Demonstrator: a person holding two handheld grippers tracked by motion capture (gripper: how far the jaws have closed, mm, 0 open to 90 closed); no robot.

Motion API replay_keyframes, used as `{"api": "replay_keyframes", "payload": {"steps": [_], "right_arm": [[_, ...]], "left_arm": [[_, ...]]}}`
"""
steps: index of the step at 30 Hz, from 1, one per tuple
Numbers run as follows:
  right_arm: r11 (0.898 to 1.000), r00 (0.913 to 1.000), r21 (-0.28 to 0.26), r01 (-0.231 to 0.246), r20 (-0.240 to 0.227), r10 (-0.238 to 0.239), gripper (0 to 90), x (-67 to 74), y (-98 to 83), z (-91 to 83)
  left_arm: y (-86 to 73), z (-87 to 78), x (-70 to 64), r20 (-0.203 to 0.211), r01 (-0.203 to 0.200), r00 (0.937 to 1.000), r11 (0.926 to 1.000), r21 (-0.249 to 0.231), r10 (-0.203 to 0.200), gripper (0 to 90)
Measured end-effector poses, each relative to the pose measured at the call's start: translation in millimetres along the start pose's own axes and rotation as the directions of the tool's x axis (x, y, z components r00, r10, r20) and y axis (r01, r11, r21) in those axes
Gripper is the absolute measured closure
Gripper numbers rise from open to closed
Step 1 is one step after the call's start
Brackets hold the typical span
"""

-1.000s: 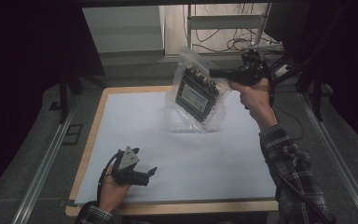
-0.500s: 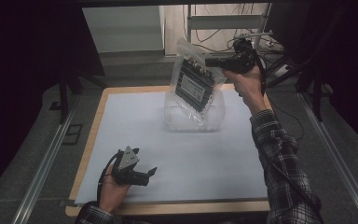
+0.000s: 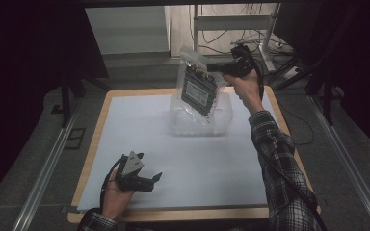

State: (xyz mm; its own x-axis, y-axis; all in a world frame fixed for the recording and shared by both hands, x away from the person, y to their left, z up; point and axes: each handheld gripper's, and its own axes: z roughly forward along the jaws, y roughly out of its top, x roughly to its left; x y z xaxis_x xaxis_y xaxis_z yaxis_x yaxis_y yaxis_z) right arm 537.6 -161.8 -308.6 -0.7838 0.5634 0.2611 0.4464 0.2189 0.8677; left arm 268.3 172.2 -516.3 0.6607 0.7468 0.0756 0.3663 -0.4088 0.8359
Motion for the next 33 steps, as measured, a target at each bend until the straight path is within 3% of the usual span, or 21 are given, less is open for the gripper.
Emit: {"api": "replay_keyframes", "payload": {"steps": [15, 19, 20, 27, 30, 33], "right_arm": [[0.998, 0.9991, 0.057, -0.032, 0.030, 0.030, 89.0, -11.3, -18.8, 27.4], [0.999, 0.9966, 0.047, -0.011, 0.083, 0.007, 89.0, -14.6, -25.4, 31.3], [0.998, 0.9893, 0.058, 0.017, 0.143, -0.025, 88.9, -14.8, -25.7, 31.0], [0.998, 0.9910, 0.060, 0.020, 0.131, -0.028, 87.5, -14.3, -24.0, 28.5], [0.996, 0.9844, 0.069, 0.063, 0.160, -0.073, 82.2, -10.4, -21.1, 27.1], [0.996, 0.9816, 0.047, 0.076, 0.172, -0.083, 76.9, -9.9, -20.0, 23.8]], "left_arm": [[0.1, 0.3, -1.0, -0.001, -0.002, 1.0000, 1.0000, 0.002, 0.002, 4.6], [0.1, 0.7, -1.3, -0.001, -0.006, 1.0000, 1.0000, 0.006, 0.006, 4.7], [0.1, 0.9, -1.5, 0.000, -0.007, 1.0000, 1.0000, 0.007, 0.007, 4.7], [0.2, 1.0, -2.0, -0.002, -0.008, 1.0000, 0.9999, 0.009, 0.008, 4.8], [0.3, 0.9, -2.1, -0.002, -0.010, 0.9999, 0.9999, 0.007, 0.010, 4.8], [0.1, 0.6, -1.6, -0.002, -0.008, 1.0000, 1.0000, 0.005, 0.008, 4.8]]}}
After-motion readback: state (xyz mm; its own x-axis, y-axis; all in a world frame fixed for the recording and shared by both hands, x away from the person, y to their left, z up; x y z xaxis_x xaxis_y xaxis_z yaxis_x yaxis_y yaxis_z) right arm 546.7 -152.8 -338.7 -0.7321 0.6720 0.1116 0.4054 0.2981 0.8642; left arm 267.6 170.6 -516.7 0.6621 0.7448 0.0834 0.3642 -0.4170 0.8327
